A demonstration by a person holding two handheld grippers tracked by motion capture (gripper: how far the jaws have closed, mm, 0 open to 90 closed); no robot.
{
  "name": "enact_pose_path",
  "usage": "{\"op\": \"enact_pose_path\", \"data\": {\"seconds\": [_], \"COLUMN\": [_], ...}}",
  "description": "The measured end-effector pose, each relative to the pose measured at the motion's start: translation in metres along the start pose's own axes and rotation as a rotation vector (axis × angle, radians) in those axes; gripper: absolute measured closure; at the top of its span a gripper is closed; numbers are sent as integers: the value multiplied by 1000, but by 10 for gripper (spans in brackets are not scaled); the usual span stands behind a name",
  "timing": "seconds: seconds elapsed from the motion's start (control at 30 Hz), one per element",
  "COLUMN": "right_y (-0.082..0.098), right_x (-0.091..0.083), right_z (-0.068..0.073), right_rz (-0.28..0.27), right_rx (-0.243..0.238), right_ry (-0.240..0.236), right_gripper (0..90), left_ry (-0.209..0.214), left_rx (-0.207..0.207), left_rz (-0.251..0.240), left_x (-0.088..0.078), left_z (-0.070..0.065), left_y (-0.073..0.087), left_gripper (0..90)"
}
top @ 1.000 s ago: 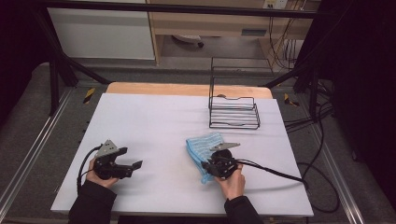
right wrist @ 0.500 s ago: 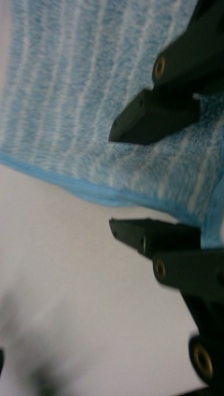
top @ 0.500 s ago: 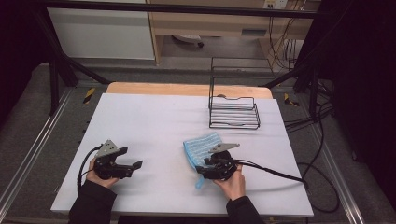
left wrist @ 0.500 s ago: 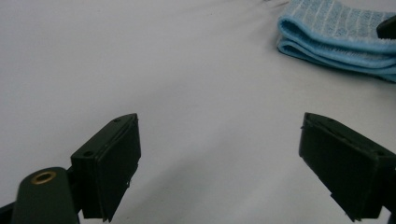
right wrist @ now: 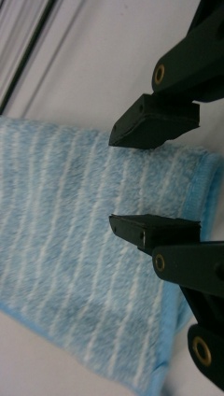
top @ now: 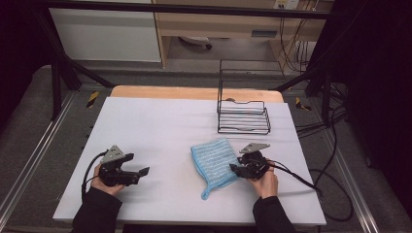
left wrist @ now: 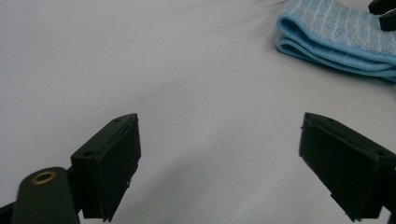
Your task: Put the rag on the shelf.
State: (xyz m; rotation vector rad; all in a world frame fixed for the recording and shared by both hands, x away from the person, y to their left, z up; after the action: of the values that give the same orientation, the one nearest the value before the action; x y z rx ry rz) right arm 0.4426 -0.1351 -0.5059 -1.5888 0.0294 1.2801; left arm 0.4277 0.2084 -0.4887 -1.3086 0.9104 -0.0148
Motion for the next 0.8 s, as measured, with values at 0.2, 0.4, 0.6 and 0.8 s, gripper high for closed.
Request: {"op": "enact_pose_path", "data": {"seconds": [0.2,0.4,0.6,0.8], "right_y": [7,8,1,7], "right_x": [5,6,-9,-18], "right_z": [-2,-1,0,-14], "right_rz": [16,15,-27,-14], "right_rx": [9,70,113,99], "right_ry": [-37,-30,-36,25], "right_gripper": [690,854,869,842], "left_ry": [2,2,3,4], "left_rx": [1,7,1,8], "left_rz": [1,5,-1,3], "left_x": [0,0,-1,0], "left_z": [-1,-1,0,-2], "left_y": [0,0,0,0], "left_gripper": [129,129,129,130]}}
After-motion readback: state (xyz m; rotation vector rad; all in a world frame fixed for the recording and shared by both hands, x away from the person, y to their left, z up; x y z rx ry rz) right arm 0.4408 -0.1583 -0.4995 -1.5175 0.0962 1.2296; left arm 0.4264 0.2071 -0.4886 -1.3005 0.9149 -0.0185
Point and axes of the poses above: each handheld gripper's, and its own axes: x roughly forward along the jaws, y roughly out of its underside, z roughly to its left, the point moved 10 cm from there along x, roughly forward along the jaws, and after that the axes turned 7 degrees about -y, right-handed, at the moved point
